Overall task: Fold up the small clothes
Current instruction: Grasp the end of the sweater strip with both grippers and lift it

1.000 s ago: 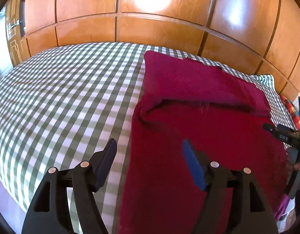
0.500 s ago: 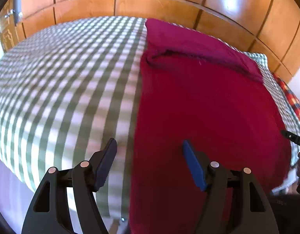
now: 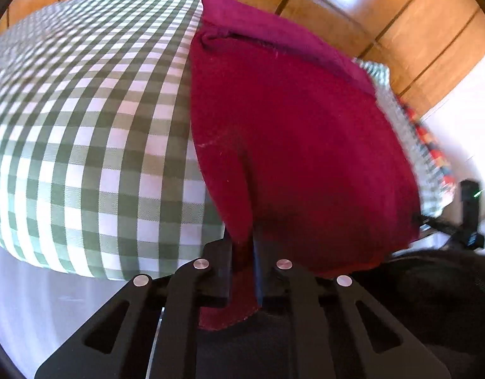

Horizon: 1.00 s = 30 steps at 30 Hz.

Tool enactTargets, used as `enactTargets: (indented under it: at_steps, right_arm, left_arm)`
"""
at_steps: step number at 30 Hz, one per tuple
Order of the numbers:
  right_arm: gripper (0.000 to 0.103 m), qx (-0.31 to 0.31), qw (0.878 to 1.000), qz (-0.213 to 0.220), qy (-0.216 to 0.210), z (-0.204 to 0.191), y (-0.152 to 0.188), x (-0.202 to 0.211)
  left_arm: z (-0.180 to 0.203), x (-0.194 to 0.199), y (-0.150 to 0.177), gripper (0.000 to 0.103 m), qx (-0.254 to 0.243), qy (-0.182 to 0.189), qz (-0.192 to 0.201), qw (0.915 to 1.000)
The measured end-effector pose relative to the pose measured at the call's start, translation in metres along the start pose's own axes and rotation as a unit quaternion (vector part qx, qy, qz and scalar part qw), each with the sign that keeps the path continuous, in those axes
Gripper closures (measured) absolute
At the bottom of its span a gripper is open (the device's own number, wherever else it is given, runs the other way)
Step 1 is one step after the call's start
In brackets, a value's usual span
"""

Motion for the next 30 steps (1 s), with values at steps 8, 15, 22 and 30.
enactTargets:
  at_steps: [8, 15, 22, 30]
  right_arm:
    - [0.093, -0.011, 0.993, 0.08, -0.084, -0.034, -0.068, 0.04]
    - [0.096, -0.06, 0.988, 0.116, -0.082, -0.007, -0.155, 0.031]
    - [0.048, -0.098, 0.987, 0.119, -0.041, 0.016, -0.217, -0.007]
    - [0.017, -0.125, 0.979, 0.142, -0.071, 0.043, -0.194, 0.008]
  left_arm:
    - [0.029, 0.04, -0.041, 0.095, 0.006, 0.135, 0.077, 0.9878]
    - [0.037, 0.034, -0.121, 0.095, 0.023, 0.169, 0.128, 0.977]
    - [0.0, -0.005, -0.218, 0.083, 0.1, 0.106, 0.122, 0.9818]
    - [-0.051, 0.012, -0.208, 0.048, 0.112, 0.056, 0.156, 0.9797]
Point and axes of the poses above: each gripper's, at about its wrist camera, not at the fingertips, and x roughly against the way its jaws point, z to its right, y to its underside, the point moved 6 cm from there along -x, roughly the way its jaws point, and after that the axes turned 7 degrees about y, right-handed, at the moved point
